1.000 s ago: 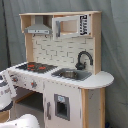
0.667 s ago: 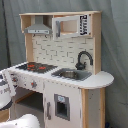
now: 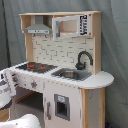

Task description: Play with the kitchen

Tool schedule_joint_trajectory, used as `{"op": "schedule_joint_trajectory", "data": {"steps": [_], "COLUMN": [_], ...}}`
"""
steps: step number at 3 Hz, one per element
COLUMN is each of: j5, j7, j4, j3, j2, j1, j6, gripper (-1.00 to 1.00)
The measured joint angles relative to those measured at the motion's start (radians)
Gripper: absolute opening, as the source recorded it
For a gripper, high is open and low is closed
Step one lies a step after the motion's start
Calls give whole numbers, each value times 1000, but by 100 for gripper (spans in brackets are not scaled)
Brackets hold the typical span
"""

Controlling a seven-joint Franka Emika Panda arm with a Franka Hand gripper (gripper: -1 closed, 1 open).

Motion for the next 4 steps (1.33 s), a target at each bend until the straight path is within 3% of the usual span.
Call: {"op": "schedule_joint_trajectory", "data": {"steps": [4], "j5": [-3], "j7": [-413], "j4": [12], "j3": [-1], "j2": [2], "j1": [0], "j6": [-29], "gripper": [-100]}}
